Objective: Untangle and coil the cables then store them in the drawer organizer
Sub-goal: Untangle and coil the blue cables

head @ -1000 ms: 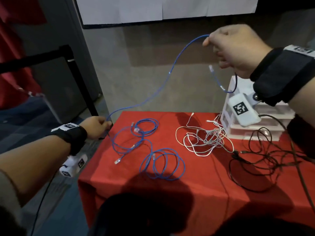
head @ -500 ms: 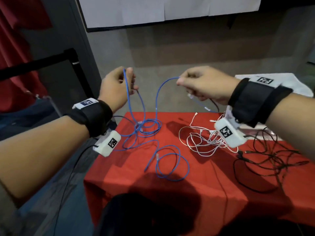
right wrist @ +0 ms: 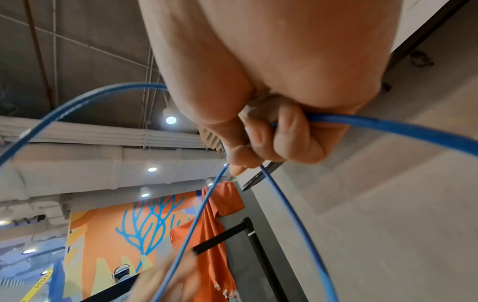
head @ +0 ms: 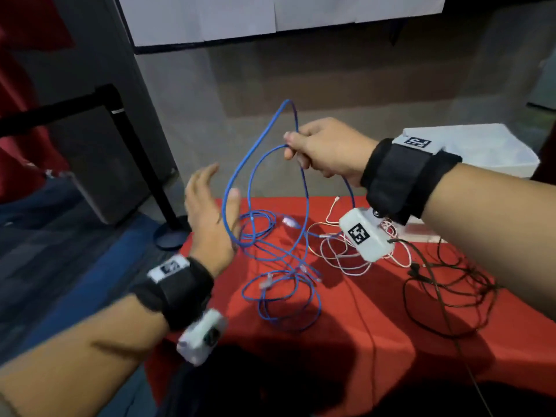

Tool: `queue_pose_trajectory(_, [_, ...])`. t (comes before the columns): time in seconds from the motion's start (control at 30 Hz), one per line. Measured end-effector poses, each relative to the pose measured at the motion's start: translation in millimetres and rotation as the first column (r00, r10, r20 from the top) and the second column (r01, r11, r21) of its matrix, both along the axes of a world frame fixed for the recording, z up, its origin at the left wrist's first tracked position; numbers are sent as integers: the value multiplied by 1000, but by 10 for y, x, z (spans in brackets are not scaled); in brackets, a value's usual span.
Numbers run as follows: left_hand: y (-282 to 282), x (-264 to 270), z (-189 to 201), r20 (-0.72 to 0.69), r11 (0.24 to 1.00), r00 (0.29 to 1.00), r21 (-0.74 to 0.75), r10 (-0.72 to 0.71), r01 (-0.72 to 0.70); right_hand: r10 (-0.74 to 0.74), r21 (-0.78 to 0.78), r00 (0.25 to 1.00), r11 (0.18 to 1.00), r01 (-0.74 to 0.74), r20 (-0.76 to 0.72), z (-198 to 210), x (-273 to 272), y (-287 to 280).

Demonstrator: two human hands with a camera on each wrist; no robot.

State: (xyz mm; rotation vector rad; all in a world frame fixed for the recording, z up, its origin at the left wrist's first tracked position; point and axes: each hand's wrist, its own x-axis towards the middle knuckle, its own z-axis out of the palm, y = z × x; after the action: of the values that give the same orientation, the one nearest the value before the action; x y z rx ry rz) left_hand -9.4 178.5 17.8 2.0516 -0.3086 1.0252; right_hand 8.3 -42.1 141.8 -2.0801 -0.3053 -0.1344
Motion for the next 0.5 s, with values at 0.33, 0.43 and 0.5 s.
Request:
queue_pose_trajectory(0.33, [-307, -42, -591, -499, 857, 724, -447, -477, 257, 21, 93, 999, 996, -17, -39, 218, -34, -141])
queue_pose_trajectory(0.43, [-298, 177, -586, -579, 927, 728, -159, -367, 341, 7, 96, 1000, 995, -5, -21, 264, -34, -160])
queue_pose_trajectory(0.5, [-255, 304, -630, -575, 928, 735, -127, -358, 351, -51, 77, 999, 996, 50, 16, 346, -17, -246])
